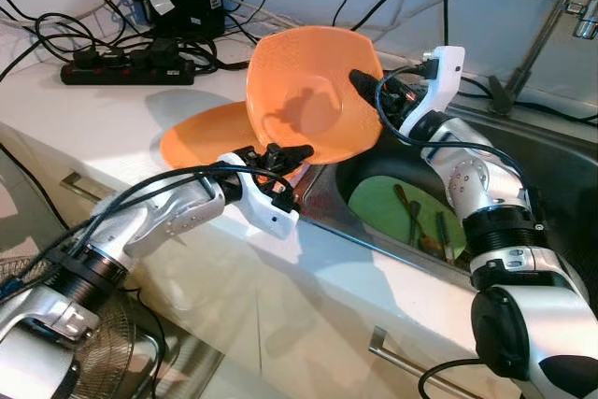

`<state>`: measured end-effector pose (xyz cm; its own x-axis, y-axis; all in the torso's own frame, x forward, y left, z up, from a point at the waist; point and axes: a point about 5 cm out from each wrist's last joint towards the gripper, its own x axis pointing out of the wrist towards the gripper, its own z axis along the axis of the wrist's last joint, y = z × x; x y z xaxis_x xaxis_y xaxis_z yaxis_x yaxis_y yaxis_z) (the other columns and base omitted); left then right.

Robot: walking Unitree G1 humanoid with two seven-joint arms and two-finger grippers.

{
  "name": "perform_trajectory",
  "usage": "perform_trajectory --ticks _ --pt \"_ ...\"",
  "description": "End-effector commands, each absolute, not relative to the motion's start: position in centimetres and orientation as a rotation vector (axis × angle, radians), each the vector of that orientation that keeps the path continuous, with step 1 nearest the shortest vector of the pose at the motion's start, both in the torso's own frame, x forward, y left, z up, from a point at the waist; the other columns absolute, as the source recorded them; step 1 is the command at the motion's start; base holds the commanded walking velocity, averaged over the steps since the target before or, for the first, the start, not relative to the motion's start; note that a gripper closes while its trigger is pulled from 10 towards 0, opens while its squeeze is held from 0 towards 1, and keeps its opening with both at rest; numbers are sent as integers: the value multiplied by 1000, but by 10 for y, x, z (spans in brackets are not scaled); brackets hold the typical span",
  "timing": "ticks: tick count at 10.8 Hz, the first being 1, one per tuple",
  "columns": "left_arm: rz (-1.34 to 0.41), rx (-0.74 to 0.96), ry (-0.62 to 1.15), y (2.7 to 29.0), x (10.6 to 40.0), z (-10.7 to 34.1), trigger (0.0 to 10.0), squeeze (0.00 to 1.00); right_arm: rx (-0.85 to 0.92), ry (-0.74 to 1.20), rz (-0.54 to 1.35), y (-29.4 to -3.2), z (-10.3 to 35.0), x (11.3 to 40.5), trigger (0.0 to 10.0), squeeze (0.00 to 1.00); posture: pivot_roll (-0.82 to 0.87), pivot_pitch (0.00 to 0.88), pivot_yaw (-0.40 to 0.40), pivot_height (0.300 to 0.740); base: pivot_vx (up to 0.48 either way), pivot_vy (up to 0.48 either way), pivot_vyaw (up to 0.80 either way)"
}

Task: Kitchen organization

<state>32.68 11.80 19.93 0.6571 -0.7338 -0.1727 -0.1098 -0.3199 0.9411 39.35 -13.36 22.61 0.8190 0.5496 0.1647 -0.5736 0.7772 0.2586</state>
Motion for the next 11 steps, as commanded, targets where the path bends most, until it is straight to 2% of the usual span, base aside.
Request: perform_trajectory --ticks 1,9,10,11 --pt "-705 1810 -800 104 326 218 10000 0 285 -61 671 -122 225 391 0 0 245 0 -66 740 0 0 0" --pt "-702 1838 -812 106 328 218 10000 0 281 -43 703 -120 222 389 0 0 244 0 -68 740 0 0 0" --pt "-709 1830 -809 106 329 218 10000 1000 282 -42 705 -120 221 389 0 0 244 0 -68 740 0 0 0" --pt "-711 1828 -810 106 329 218 10000 1000 287 -43 696 -121 221 389 0 0 240 0 -68 740 0 0 0"
